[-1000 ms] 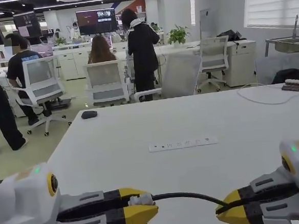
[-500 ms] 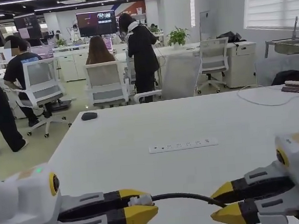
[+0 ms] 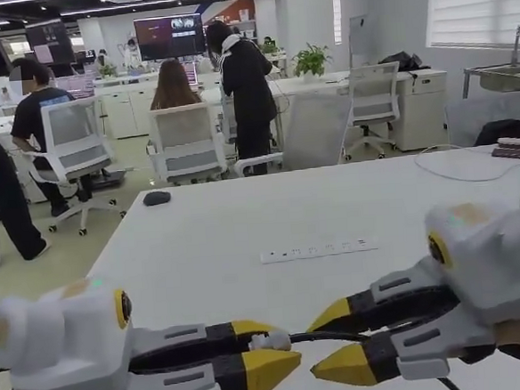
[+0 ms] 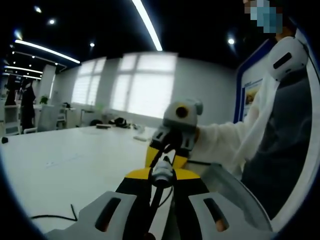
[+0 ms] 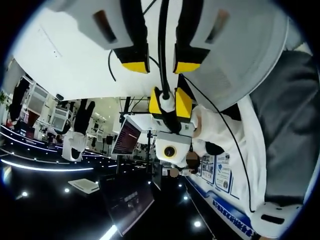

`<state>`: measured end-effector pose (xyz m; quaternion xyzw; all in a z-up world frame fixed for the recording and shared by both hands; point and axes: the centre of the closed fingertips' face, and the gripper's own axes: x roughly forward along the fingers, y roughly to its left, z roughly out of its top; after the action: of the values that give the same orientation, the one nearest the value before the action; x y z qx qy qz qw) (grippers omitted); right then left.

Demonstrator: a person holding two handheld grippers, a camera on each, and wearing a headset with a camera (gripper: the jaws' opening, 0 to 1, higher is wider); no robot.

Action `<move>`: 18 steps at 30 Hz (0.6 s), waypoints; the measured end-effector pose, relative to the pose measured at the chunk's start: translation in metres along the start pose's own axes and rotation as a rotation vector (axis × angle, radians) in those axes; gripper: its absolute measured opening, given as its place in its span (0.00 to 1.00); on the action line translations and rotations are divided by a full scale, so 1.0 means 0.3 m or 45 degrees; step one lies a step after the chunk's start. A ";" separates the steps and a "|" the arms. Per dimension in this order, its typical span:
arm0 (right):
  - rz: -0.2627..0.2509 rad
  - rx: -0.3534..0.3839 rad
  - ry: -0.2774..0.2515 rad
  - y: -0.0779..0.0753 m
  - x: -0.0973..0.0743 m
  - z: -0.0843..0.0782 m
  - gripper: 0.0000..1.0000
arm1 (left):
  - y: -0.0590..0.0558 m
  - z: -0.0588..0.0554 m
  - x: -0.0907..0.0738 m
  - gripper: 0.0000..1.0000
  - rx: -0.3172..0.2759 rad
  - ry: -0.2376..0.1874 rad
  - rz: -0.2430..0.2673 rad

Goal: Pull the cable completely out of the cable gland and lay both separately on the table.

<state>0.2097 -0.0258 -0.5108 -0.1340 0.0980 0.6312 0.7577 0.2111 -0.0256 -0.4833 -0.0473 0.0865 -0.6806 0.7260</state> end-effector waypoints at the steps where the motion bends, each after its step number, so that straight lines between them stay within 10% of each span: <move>1: 0.006 -0.005 0.011 0.004 0.004 -0.006 0.17 | -0.002 -0.001 0.002 0.16 0.003 0.001 -0.003; 18: 0.039 -0.036 0.058 0.027 0.019 -0.041 0.00 | -0.017 -0.007 0.015 0.17 0.019 0.010 -0.027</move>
<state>0.2031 -0.0234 -0.5249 -0.1574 0.1084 0.6407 0.7436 0.2061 -0.0303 -0.4846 -0.0401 0.0838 -0.6891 0.7187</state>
